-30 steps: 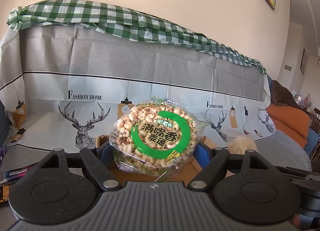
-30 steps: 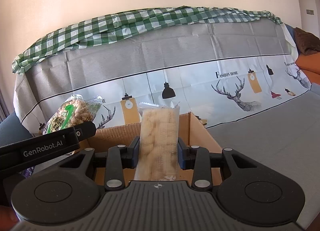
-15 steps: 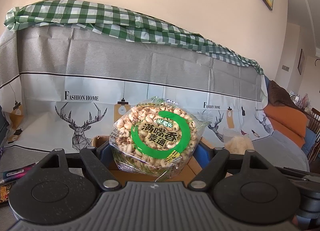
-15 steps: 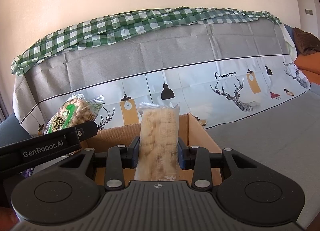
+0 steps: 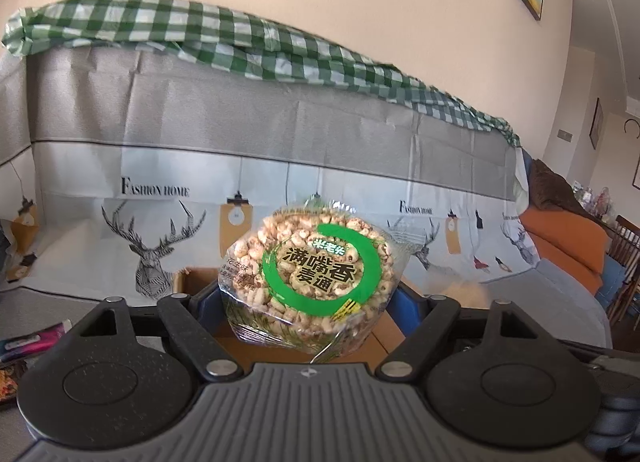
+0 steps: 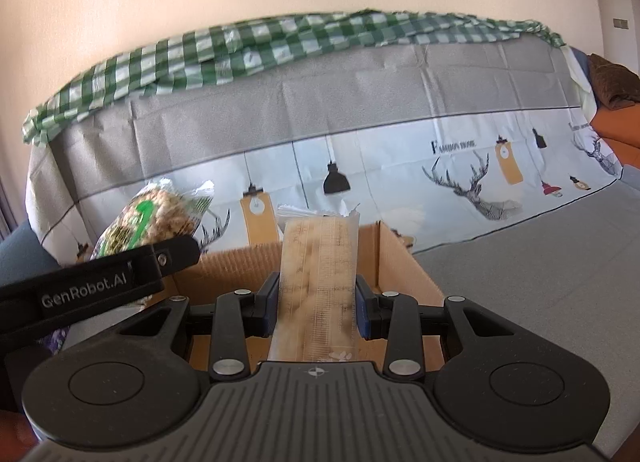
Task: Organize snacks
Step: 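Hold the peanut tub and cracker pack above the open box, then open both grippers to drop the peanut tub and cracker pack into the box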
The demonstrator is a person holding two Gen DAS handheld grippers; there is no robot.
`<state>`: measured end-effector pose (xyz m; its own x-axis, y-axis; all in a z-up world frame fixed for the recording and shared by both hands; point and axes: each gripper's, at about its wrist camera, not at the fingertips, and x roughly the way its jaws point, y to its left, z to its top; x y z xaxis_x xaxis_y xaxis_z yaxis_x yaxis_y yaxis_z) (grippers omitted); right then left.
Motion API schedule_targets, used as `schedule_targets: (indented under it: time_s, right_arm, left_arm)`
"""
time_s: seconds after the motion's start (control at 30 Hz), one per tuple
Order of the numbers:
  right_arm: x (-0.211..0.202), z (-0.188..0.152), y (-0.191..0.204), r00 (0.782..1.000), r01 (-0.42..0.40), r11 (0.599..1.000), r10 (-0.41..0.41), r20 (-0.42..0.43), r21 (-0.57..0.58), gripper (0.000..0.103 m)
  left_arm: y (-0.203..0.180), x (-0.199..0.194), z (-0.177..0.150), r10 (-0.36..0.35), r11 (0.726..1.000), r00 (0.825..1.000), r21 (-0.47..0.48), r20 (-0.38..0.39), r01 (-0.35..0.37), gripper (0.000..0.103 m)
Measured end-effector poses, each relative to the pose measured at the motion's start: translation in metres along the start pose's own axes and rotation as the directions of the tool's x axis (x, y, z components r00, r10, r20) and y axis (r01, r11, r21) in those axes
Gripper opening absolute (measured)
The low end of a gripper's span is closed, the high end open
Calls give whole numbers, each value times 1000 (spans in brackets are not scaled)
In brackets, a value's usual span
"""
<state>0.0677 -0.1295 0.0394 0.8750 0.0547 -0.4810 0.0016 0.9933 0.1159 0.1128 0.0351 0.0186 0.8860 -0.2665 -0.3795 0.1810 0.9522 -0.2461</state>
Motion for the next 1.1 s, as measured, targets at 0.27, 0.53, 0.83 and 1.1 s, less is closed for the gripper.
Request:
schedule_targets:
  time_s: [0.27, 0.53, 0.83, 1.1]
  right_arm:
    - [3, -2, -3, 999, 37, 999, -37, -14, 12, 59]
    - [2, -2, -1, 999, 43, 999, -43, -6, 5, 59]
    - [-8, -1, 7, 998, 36, 999, -37, 55, 7, 31]
    - [-17, -7, 30, 997, -15, 1000, 16, 81, -13, 27]
  left_arm:
    - [2, 0, 0, 8, 1000, 1000, 6, 6, -8, 91]
    - [-1, -8, 0, 17, 999, 999, 38, 50, -19, 85]
    - [3, -20, 1, -6, 996, 997, 92, 78, -1, 43]
    - [38, -35, 12, 56, 998, 996, 22, 72, -57, 43]
